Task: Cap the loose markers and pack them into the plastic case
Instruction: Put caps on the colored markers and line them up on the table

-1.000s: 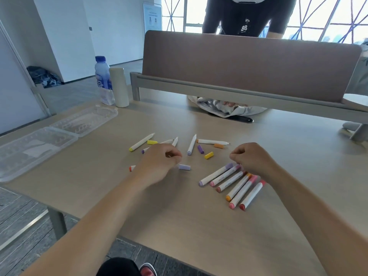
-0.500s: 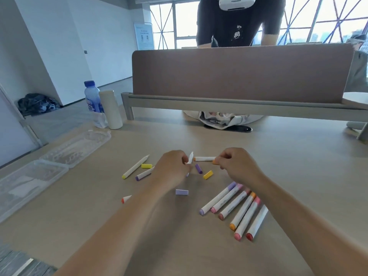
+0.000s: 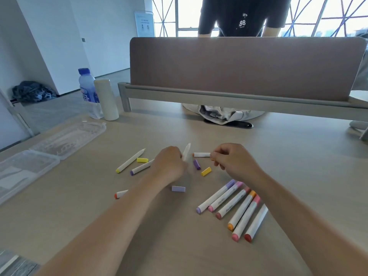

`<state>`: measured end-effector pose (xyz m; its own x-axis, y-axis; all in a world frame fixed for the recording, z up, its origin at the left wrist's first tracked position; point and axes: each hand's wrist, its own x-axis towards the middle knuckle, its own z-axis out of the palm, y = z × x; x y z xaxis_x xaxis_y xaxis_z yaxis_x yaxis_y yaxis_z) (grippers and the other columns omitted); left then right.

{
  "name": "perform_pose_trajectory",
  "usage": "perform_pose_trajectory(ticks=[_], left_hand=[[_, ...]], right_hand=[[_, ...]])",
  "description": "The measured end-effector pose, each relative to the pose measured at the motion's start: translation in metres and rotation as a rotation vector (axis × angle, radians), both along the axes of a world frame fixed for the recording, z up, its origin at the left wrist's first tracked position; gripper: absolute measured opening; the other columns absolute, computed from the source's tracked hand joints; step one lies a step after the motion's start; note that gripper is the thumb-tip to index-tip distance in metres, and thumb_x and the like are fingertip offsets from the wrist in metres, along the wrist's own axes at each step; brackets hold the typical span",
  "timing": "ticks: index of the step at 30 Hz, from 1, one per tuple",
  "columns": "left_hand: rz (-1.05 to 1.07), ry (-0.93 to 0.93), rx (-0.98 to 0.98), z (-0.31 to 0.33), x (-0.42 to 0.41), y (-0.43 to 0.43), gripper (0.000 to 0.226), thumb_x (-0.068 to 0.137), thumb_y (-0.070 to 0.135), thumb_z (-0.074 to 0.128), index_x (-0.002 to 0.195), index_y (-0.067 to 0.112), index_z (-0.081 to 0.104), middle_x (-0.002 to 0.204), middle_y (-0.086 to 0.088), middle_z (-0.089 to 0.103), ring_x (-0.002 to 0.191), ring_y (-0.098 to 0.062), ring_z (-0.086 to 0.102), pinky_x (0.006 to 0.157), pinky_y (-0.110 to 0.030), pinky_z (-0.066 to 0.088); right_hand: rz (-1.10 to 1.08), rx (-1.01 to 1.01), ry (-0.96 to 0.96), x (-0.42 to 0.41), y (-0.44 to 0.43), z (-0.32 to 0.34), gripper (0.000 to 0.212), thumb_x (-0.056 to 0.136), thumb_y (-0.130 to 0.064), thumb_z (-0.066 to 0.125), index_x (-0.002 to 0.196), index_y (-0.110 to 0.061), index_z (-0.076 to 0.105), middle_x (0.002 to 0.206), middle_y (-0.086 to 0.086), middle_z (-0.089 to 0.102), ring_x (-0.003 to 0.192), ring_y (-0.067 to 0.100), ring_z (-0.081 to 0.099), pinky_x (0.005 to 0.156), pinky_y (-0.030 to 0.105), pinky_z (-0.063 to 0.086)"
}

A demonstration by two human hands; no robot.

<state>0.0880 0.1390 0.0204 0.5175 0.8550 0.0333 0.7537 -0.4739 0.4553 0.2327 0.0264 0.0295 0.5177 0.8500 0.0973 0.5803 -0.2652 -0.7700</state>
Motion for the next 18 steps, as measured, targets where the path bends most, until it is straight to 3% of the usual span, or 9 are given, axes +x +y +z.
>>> perform_pose_trajectory(ticks=[3,5,7,10,12,15,18], left_hand=[[0.016,-0.315,-0.168,0.009,-0.025,-0.004,0.011,0.081,0.014,0.062,0.086,0.009,0.070,0.080,-0.007,0.068,0.072,-0.021,0.063,0.065,-0.030,0.045],[0.023,-0.475,-0.281,0.012,-0.043,-0.006,0.010,0.078,0.009,0.060,0.076,0.004,0.069,0.064,-0.007,0.062,0.053,-0.017,0.053,0.055,-0.026,0.039],[0.030,-0.541,-0.342,0.015,-0.061,-0.009,0.012,0.077,0.009,0.060,0.073,-0.001,0.066,0.058,-0.008,0.053,0.047,-0.015,0.040,0.048,-0.022,0.031],[0.032,-0.643,-0.445,0.015,-0.081,-0.012,0.010,0.077,0.010,0.066,0.078,0.001,0.068,0.064,-0.010,0.054,0.049,-0.016,0.046,0.048,-0.019,0.039],[0.007,-0.700,-0.493,0.011,-0.091,-0.014,0.012,0.073,0.019,0.070,0.077,0.008,0.072,0.067,-0.008,0.061,0.057,-0.020,0.057,0.061,-0.027,0.051],[-0.027,-0.742,-0.569,0.005,-0.103,-0.019,0.008,0.078,0.014,0.069,0.072,0.011,0.072,0.074,-0.011,0.068,0.069,-0.025,0.068,0.079,-0.038,0.058],[-0.055,-0.749,-0.622,0.000,-0.110,-0.024,0.010,0.089,0.005,0.063,0.085,0.004,0.071,0.083,-0.014,0.074,0.080,-0.029,0.072,0.074,-0.038,0.058]], right_hand=[[0.081,-0.017,-0.074,-0.013,0.000,-0.004,0.015,0.089,-0.022,0.068,0.080,-0.011,0.073,0.069,0.000,0.066,0.056,0.003,0.050,0.053,0.015,0.036],[0.153,-0.048,-0.157,-0.025,0.001,-0.006,0.016,0.087,-0.022,0.072,0.075,-0.012,0.072,0.068,-0.001,0.066,0.058,0.003,0.050,0.054,0.012,0.035],[0.224,-0.100,-0.214,-0.038,0.004,-0.007,0.014,0.087,-0.024,0.073,0.073,-0.020,0.069,0.066,-0.009,0.062,0.059,0.002,0.052,0.055,0.012,0.036],[0.274,-0.180,-0.317,-0.056,0.013,-0.012,0.007,0.083,-0.036,0.074,0.081,-0.030,0.071,0.075,-0.012,0.065,0.072,0.008,0.061,0.069,0.028,0.051],[0.296,-0.252,-0.392,-0.067,0.017,-0.015,0.020,0.082,-0.045,0.074,0.093,-0.029,0.073,0.083,-0.013,0.064,0.082,0.012,0.062,0.078,0.031,0.053],[0.291,-0.312,-0.478,-0.078,0.016,-0.017,0.023,0.087,-0.050,0.066,0.096,-0.029,0.069,0.093,-0.007,0.065,0.087,0.016,0.060,0.075,0.028,0.048],[0.302,-0.317,-0.492,-0.084,0.009,-0.017,0.021,0.095,-0.044,0.058,0.091,-0.023,0.061,0.084,-0.006,0.058,0.078,0.016,0.054,0.069,0.029,0.041]])
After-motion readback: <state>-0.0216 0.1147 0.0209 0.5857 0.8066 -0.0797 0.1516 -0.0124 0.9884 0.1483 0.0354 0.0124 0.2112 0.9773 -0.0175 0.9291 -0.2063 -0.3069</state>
